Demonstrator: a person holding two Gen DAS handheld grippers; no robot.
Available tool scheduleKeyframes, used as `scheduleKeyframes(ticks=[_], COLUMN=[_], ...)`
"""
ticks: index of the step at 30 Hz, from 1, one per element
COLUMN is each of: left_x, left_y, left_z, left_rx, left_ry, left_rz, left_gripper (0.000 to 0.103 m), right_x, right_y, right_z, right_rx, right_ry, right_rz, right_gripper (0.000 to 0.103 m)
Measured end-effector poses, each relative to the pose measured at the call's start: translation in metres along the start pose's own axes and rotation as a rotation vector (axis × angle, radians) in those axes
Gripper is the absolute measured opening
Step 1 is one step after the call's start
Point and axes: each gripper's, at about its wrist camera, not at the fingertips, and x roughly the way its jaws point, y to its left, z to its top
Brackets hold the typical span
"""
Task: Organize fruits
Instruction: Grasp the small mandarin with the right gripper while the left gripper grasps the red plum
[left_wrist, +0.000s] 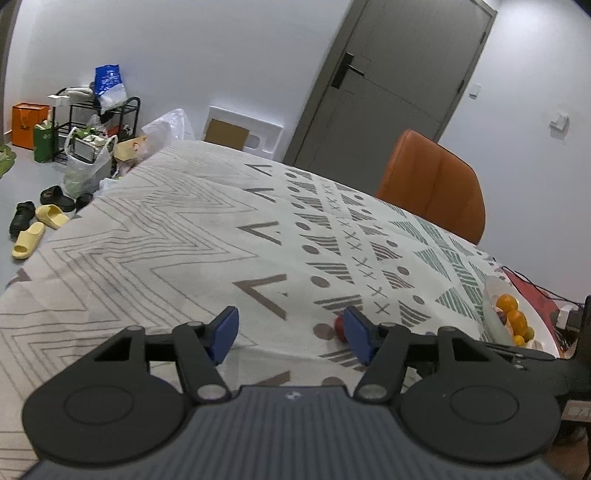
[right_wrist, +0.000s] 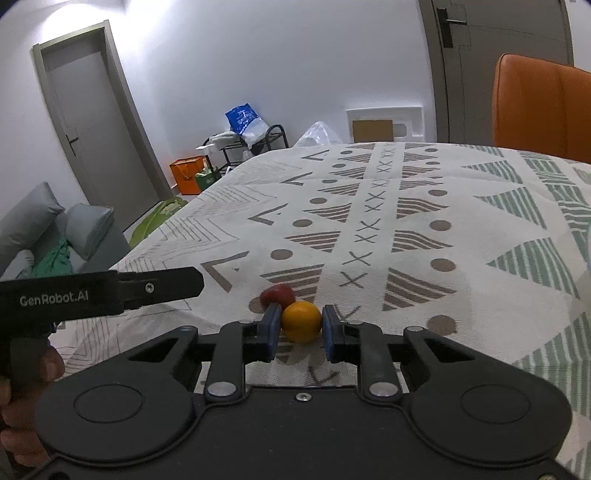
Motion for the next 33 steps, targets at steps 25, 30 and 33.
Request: scheduleKeyframes(ticks=[25,30,33], left_x=[0.038,0.043,0.039], left_y=[-0.055,-0.058,-0.063], left_z=[-0.012,-0.012,-0.012], left_rx=[0.114,0.144,0.164], left_ry=[0.054,0.047,0.034], left_rz=[-0.017,0.042,0.043], left_gripper=[0.062,0.021,0.021], right_x=[-0.046,-0.051,-0.055], right_y=[-0.056,-0.063,-0.067], right_z=[-0.008,-0.011,-0.013], right_rx=[0.079,0.089,0.098], right_ry=[-0.069,-0.072,-0.076], right_rz=[-0.102,-0.111,-0.116], right_gripper=[0.022,0.022,0.022])
